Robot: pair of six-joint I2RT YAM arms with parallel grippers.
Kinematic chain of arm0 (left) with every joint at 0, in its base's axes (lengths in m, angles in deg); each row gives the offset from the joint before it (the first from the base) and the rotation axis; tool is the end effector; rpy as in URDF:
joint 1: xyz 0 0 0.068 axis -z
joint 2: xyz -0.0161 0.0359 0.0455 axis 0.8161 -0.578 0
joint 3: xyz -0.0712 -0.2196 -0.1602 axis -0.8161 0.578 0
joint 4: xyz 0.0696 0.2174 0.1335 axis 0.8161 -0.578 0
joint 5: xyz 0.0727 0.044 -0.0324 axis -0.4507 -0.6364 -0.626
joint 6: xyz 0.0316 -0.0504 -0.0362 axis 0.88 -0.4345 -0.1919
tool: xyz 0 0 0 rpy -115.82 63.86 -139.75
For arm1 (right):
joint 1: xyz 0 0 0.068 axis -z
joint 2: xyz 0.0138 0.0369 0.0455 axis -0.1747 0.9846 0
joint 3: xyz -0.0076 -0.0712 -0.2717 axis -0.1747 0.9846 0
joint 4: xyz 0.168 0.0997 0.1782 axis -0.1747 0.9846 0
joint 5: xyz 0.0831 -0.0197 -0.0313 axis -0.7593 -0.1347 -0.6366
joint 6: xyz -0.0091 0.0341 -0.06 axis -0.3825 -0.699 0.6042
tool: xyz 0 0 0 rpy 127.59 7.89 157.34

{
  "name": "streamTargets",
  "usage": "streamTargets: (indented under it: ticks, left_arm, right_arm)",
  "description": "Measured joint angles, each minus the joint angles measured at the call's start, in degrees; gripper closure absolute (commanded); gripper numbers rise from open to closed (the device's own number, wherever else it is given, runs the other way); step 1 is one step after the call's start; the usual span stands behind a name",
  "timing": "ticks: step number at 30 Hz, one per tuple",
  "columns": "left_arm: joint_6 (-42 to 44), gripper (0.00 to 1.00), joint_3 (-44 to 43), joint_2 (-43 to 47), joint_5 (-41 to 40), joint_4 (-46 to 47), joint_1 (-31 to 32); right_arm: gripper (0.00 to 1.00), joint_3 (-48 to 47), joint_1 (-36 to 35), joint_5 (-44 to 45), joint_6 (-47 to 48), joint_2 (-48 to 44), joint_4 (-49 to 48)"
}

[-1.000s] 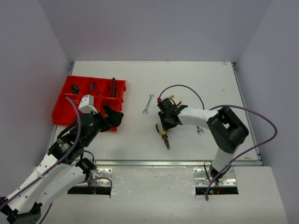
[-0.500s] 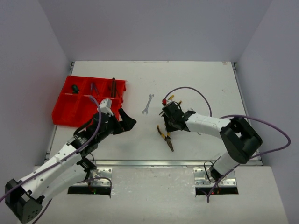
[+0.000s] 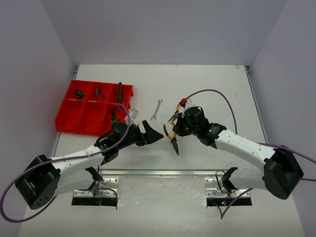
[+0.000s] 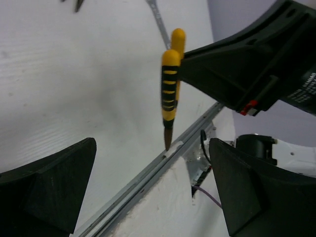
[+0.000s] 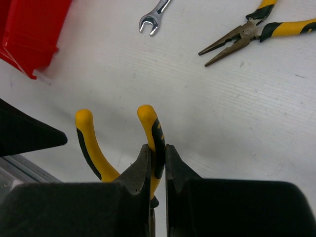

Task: Sort the tools into containers

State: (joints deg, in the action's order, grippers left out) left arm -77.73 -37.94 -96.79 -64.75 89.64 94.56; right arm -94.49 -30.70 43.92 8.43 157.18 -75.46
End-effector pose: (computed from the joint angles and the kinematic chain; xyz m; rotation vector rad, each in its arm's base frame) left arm 0.1736 -0.1591 0.1887 -0.0685 2.1303 -1.1971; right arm 0.2144 0.1777 0.2113 -0.0677 2.2949 0.6024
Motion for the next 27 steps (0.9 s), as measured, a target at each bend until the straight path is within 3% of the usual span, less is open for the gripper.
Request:
streamTargets:
  ticks: [4,5,11,13,14,18,19,22,24,27]
  left_arm:
    - [0.22,0.16,-2.35,-2.51,0.37,7.01,2.57]
    - [0.38,0.23,-3.11,-3.41,0.32,8.01,2.91]
    - [1.54,0.83,-7.42,-10.31,-0.01,10.83,3.53]
    - [1.85,0.95,-8.62,-12.36,-0.04,10.71,3.71]
    - [1.9,1.0,-9.1,-13.03,0.0,10.7,3.78]
    - [2.04,1.0,-10.16,-13.77,0.02,10.6,4.05]
    - [2.27,1.0,-10.25,-13.75,0.02,10.6,4.03]
    - [3.87,1.0,-11.84,-13.68,-0.19,7.84,4.08]
    - [5.53,1.0,-14.0,-12.84,-2.21,3.1,4.1]
    - [8.56,1.0,-18.76,-11.02,-8.75,-6.65,3.54]
  right_arm:
    - [1.0,0.0,-0.19,-1.41,-1.05,-1.82,0.05]
    - [1.0,0.03,-0.23,-1.92,-1.4,-2.27,-0.01]
    - [1.0,0.07,-1.11,-5.12,-2.94,-4.66,-0.31]
    - [1.0,0.07,-1.36,-5.91,-3.13,-5.25,-0.46]
    - [1.0,0.1,-1.46,-5.98,-3.11,-5.57,-0.39]
    - [1.0,0.23,-1.43,-5.96,-3.08,-6.53,-0.1]
    - [0.87,0.28,-1.43,-5.95,-3.08,-6.78,-0.05]
    - [0.27,0.85,-1.39,-5.34,-2.6,-7.51,-0.18]
    - [0.01,1.66,-0.75,-3.39,-2.57,-8.06,0.48]
    - [0.01,2.21,-0.66,-1.63,-2.64,-8.97,1.75]
